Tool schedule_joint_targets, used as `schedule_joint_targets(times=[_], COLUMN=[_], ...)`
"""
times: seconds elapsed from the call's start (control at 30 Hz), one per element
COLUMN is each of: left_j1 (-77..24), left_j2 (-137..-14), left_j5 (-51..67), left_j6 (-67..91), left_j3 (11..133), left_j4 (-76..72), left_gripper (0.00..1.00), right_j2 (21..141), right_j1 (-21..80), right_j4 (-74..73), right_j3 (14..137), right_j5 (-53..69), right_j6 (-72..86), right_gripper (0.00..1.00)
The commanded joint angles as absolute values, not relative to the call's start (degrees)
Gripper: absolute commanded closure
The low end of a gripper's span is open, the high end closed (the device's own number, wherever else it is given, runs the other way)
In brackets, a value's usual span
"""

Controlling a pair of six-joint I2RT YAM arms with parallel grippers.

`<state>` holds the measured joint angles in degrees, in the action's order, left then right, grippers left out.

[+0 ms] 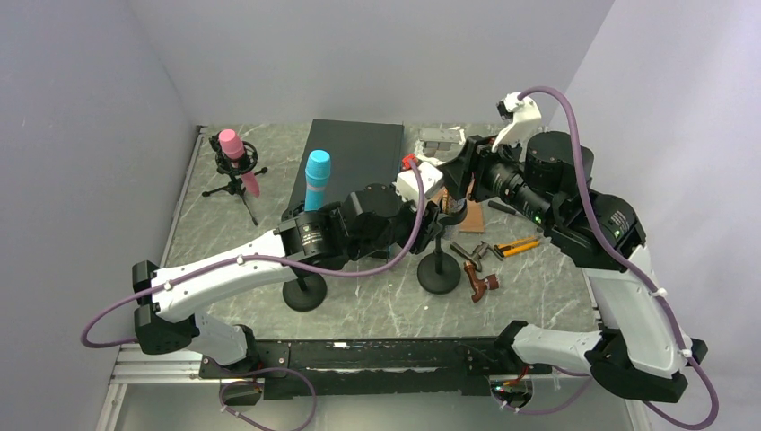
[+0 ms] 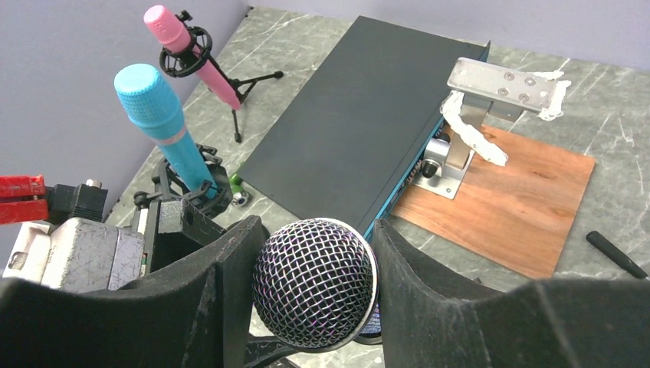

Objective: Remove the microphone from the stand

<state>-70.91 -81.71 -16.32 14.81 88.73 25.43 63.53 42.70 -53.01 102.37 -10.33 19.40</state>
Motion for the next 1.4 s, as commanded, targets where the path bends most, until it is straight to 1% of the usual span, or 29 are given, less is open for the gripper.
schedule_joint_targets(times=[0.0, 0.17, 0.37, 0.4, 0.43, 0.5, 0.57, 0.6, 0.63, 1.0, 1.37], left_j1=[-70.84, -70.84, -70.58, -70.58, -70.58, -70.55, -70.57, -70.6, -70.59, -70.75, -70.31], left_j2=[-82.0, -81.12, -78.89, -79.04, -79.37, -79.7, -79.6, -79.48, -79.37, -79.66, -85.72], left_j5=[-15.64, -14.9, -13.15, -12.99, -12.78, -12.26, -12.23, -12.33, -12.44, -12.28, -11.88], left_j6=[15.76, 14.83, 14.31, 14.19, 14.16, 14.23, 14.59, 14.59, 14.51, 13.29, 10.22], left_j3=[88.98, 89.66, 87.65, 87.89, 88.22, 88.56, 88.32, 87.92, 87.51, 86.25, 91.84], left_j4=[37.53, 38.23, 34.88, 34.72, 34.53, 33.93, 33.32, 32.76, 32.32, 30.13, 30.21], left_gripper=[1.0, 1.0, 1.0, 0.98, 0.91, 0.7, 0.52, 0.46, 0.42, 0.28, 0.27], right_j2=[60.49, 57.0, 52.17, 51.79, 51.45, 51.24, 51.41, 51.59, 51.59, 52.1, 52.7], right_j1=[41.91, 41.92, 41.92, 41.93, 41.89, 41.94, 41.92, 41.95, 41.97, 41.88, 41.93], right_j4=[-34.19, -33.87, -35.22, -35.46, -35.62, -35.83, -36.09, -36.2, -36.26, -36.41, -36.38], right_j3=[104.98, 95.43, 88.97, 88.39, 87.94, 87.53, 87.6, 87.79, 87.94, 88.37, 88.95], right_j5=[-13.93, -12.43, -11.94, -11.95, -11.88, -11.71, -11.45, -11.43, -11.42, -10.32, -9.5], right_j6=[17.8, 17.44, 19.49, 19.77, 20.15, 20.43, 20.43, 20.33, 20.24, 19.73, 18.99], right_gripper=[1.0, 1.0, 1.0, 1.0, 1.0, 1.0, 1.0, 1.0, 1.0, 1.0, 1.0])
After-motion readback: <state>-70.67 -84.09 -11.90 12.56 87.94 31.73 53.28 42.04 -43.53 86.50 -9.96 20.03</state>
